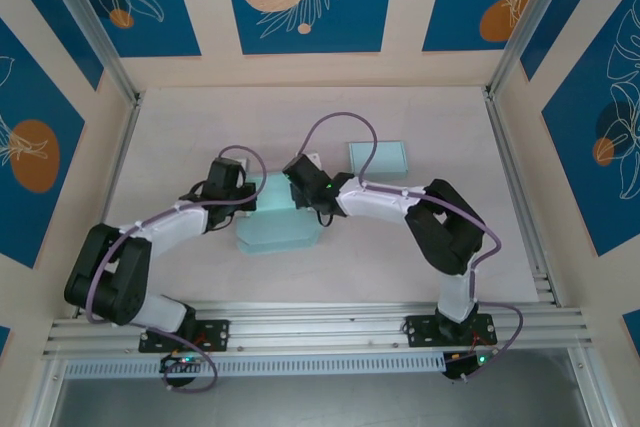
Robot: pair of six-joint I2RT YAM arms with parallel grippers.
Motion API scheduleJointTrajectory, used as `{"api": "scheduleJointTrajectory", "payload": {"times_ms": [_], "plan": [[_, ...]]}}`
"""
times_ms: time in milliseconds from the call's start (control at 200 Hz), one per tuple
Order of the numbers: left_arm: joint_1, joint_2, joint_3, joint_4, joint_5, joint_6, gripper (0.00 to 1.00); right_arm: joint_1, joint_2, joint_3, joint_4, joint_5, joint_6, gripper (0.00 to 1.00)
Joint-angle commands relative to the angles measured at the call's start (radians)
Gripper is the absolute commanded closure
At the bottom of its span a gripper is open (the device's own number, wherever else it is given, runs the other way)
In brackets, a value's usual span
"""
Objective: Fold the paper box
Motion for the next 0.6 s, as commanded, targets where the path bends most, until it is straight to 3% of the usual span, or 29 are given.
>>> {"api": "scheduleJointTrajectory", "payload": {"times_ms": [0, 230, 490, 595], "plan": [[0.001, -0.063, 0.002, -0.072, -0.008, -0.081, 1.0, -0.008, 0.043, 0.019, -0.179, -0.002, -0.007, 0.79], [0.0, -0.059, -0.013, -0.072, -0.036, -0.123, 1.0, -0.017, 0.136, 0.132, -0.387, 0.027, 0.008, 0.81], [0.014, -0.087, 0.016, -0.175, -0.231, -0.175, 1.0, 0.002, 0.273, 0.287, -0.881, 0.315, 0.147, 0.91], [0.014, -0.081, 0.025, -0.201, -0.282, -0.19, 1.0, 0.026, 0.294, 0.311, -0.953, 0.335, 0.155, 0.94]]}}
